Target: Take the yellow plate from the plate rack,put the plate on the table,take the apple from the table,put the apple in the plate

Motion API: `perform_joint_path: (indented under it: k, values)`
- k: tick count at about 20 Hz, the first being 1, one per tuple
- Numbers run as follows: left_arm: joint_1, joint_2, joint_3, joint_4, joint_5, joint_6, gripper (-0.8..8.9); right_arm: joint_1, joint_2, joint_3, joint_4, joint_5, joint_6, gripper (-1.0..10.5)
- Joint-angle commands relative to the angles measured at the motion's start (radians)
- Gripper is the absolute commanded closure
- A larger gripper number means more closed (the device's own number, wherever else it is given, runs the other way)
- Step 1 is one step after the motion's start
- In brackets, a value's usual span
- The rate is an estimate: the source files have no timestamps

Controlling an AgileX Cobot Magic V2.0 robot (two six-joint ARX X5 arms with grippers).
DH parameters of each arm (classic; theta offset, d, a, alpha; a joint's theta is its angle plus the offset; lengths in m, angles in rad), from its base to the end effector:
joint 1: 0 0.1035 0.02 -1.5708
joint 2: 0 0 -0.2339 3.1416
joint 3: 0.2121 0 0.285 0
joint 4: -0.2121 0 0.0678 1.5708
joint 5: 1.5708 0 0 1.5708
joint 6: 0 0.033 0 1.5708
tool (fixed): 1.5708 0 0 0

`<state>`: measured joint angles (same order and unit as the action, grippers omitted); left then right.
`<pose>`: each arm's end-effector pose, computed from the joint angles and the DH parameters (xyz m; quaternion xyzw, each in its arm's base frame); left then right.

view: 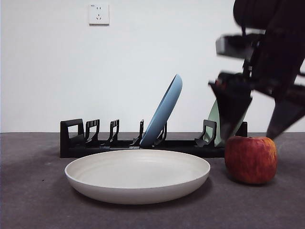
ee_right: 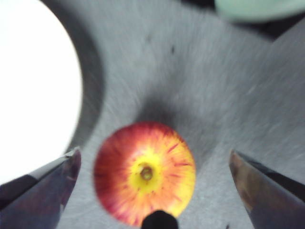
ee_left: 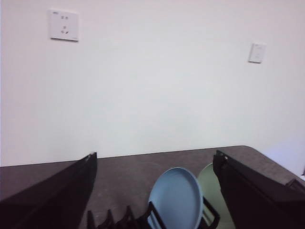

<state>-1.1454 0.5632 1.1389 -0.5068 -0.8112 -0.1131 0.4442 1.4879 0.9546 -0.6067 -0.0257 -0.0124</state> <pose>0.0687 -0.0936 0.4366 -0.0842 -0.0098 -0.1670 0.9823 0.2824 0.1353 0.1550 -0.1172 0.5266 0.1993 0.8181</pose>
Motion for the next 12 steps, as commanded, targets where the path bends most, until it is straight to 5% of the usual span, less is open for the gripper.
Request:
perform_joint_path:
  k: [1,5,10,12]
  values:
    - [0.003,-0.004,-0.006,-0.023,-0.008,0.011,4.05,0.002,0.066,0.0,0.0,-0.002,-0.004,2.8]
    - [0.002,-0.003,-0.006,-0.054,-0.034,0.011,4.05,0.002,0.142,0.0,0.016,0.0,0.021,3.4]
    - [0.002,-0.003,-0.006,-0.074,-0.053,0.011,4.05,0.002,0.143,0.0,0.027,0.002,0.023,9.7]
    - [0.002,-0.003,-0.006,-0.076,-0.053,0.011,4.05,0.002,0.143,0.0,0.03,0.006,0.024,9.6]
